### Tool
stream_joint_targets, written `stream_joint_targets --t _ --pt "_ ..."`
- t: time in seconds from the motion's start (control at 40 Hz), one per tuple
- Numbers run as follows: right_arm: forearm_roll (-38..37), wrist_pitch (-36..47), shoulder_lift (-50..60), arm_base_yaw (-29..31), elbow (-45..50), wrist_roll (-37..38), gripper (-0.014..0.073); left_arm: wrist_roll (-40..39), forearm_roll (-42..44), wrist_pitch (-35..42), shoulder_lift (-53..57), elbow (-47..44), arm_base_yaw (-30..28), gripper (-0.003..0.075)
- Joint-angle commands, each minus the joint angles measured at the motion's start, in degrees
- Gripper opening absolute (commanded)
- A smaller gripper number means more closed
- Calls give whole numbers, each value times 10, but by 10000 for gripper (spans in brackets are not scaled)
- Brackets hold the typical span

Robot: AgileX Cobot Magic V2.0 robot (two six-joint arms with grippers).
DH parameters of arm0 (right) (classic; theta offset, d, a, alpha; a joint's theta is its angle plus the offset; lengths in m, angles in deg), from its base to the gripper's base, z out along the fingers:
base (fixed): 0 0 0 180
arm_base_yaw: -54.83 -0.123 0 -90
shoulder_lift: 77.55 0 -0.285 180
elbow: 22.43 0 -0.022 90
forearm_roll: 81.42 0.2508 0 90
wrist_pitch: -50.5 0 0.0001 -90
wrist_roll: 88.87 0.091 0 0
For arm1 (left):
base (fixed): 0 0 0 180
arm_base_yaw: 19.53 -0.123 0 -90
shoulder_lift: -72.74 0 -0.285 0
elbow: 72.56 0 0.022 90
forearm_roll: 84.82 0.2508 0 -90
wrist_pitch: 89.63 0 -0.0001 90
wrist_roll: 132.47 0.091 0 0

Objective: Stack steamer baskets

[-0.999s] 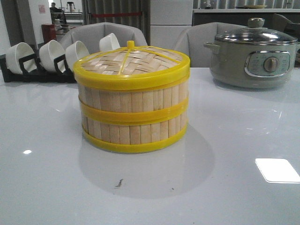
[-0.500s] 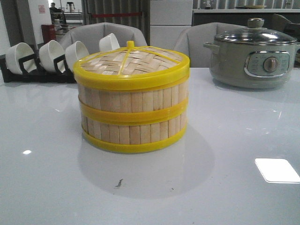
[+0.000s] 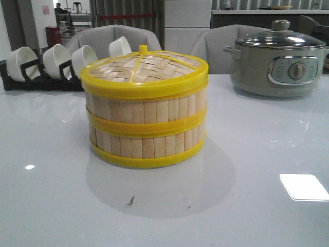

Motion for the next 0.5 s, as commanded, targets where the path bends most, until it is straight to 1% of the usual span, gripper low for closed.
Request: stream_joint_targets --t 0.0,0.05,0.1,0.325,0.475 --pt "-4 58 4 3 -13 -7 330 -3 0 49 4 16 1 85" --pt "-4 58 7 3 -13 -7 320 -3 0 49 4 16 1 85" --pt "-4 58 8 3 -13 -7 283 -3 0 49 4 16 1 85" --pt "-4 58 7 3 -13 -7 24 -3 0 49 4 16 1 85" --pt "-4 58 7 3 -13 -7 27 -3 0 49 4 16 1 85"
